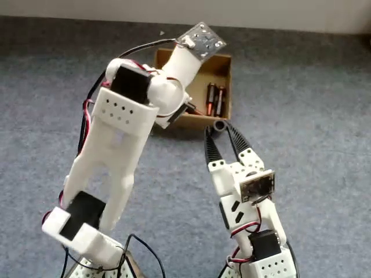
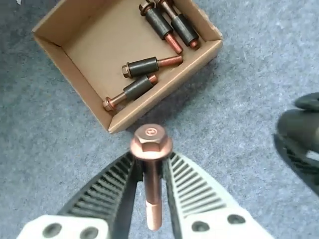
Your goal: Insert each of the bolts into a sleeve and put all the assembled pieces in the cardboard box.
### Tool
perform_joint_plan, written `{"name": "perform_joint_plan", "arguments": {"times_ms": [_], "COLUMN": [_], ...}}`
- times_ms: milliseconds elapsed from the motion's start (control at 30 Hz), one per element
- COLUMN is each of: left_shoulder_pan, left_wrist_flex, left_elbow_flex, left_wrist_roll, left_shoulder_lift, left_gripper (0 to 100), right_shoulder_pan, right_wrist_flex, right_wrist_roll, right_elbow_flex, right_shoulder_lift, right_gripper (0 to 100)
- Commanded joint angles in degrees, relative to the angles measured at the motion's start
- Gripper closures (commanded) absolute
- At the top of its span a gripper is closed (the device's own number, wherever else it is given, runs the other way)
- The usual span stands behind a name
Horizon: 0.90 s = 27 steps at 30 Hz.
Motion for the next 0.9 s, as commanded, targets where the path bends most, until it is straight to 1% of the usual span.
{"name": "perform_joint_plan", "arguments": {"times_ms": [0,100,267,367,600,733,867], "left_shoulder_pan": [-0.1,-0.5,-0.7,-0.5,-0.2,0.0,3.1], "left_wrist_flex": [0.1,-0.4,-4.7,-10.4,-28.3,-36.6,-40.1], "left_elbow_flex": [3.7,8.2,20.2,29.7,54.4,65.0,71.3], "left_wrist_roll": [2.7,4.2,7.9,11.1,18.5,19.5,19.5], "left_shoulder_lift": [-13.8,-20.5,-32.8,-41.6,-58.9,-66.7,-72.7], "left_gripper": [100,100,100,100,100,100,100], "right_shoulder_pan": [-2.8,-4.5,-10.5,-13.8,-22.2,-26.1,-28.3], "right_wrist_flex": [3.5,6.9,13.3,15.2,15.8,15.6,15.5], "right_wrist_roll": [0.7,0.7,0.7,0.7,0.4,0.4,0.4], "right_elbow_flex": [8.7,8.7,8.7,8.7,8.7,8.6,8.6], "right_shoulder_lift": [-1.1,-1.1,-1.1,-1.1,-1.1,-1.1,-1.1], "right_gripper": [99.4,99.4,99.4,99.4,99.4,99.4,99.4]}}
